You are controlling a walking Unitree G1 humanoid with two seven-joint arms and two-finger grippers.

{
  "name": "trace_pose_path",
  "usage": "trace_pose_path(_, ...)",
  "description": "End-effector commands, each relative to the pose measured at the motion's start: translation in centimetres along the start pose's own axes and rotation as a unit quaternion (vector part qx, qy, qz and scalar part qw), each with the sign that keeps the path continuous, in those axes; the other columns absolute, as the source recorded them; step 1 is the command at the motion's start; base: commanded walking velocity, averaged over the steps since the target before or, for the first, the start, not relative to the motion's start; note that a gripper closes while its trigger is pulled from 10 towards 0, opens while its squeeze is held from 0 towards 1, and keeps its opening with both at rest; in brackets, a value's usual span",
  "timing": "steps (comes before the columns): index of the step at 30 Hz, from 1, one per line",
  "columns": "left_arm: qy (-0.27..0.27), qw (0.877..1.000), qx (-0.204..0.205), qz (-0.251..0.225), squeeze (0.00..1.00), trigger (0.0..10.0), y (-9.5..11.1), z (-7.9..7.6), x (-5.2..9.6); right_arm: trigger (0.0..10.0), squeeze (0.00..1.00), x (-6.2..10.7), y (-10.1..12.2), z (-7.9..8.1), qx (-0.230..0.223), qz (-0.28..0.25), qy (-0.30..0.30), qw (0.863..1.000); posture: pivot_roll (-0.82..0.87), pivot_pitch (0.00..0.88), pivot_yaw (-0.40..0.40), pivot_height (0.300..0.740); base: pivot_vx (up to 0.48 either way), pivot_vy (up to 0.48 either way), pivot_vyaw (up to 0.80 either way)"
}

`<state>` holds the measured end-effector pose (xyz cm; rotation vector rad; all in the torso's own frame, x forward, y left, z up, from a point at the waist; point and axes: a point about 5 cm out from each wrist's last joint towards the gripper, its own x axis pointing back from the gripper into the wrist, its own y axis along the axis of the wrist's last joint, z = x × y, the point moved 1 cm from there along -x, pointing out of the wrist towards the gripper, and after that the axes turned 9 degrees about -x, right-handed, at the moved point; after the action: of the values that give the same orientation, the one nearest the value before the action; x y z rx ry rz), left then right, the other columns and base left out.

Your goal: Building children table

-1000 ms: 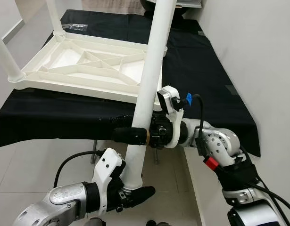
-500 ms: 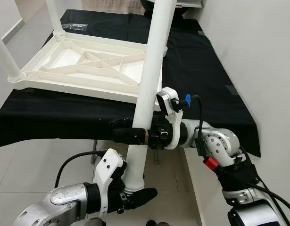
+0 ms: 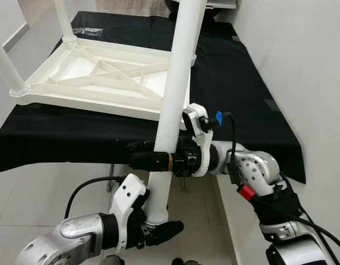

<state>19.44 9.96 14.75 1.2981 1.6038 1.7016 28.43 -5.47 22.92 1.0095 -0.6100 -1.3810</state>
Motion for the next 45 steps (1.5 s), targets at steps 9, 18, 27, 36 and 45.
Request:
trace_pose_path(9, 0.056, 0.998, 0.011, 0.025, 0.0, 10.0, -1.8, 1.0, 0.5, 0.0, 0.0, 1.7, 1.6, -0.2, 0.035, -0.012, -0.028, 0.999, 0.12, 0.174, -0.091, 0.74, 0.0, 0.0, 0.0)
trace_pose_path(18, 0.103, 0.994, 0.031, 0.0, 0.0, 10.0, -2.2, 0.5, 0.3, 0.0, 0.0, 5.9, 5.4, -1.8, 0.1, -0.096, -0.162, 0.977, 0.12, 0.163, -0.091, 0.74, 0.0, 0.0, 0.0)
trace_pose_path(27, 0.269, 0.96, 0.024, -0.078, 0.0, 10.0, -0.1, 2.1, -0.2, 10.0, 0.0, 9.1, 10.1, -3.9, 0.261, -0.222, -0.473, 0.812, 0.12, 0.164, -0.098, 0.74, 0.0, 0.0, 0.0)
trace_pose_path(36, 0.364, 0.924, 0.035, -0.111, 0.0, 10.0, 0.8, 2.8, -0.1, 10.0, 0.0, 9.6, 9.9, -2.2, 0.358, -0.26, -0.589, 0.676, 0.12, 0.153, -0.096, 0.74, 0.0, 0.0, 0.0)
trace_pose_path(45, 0.398, 0.908, 0.032, -0.123, 0.0, 10.0, 1.2, 2.2, 0.5, 10.0, 0.0, 8.4, 7.3, -0.8, 0.374, -0.273, -0.592, 0.66, 0.12, 0.087, -0.104, 0.74, 0.0, 0.0, 0.0)
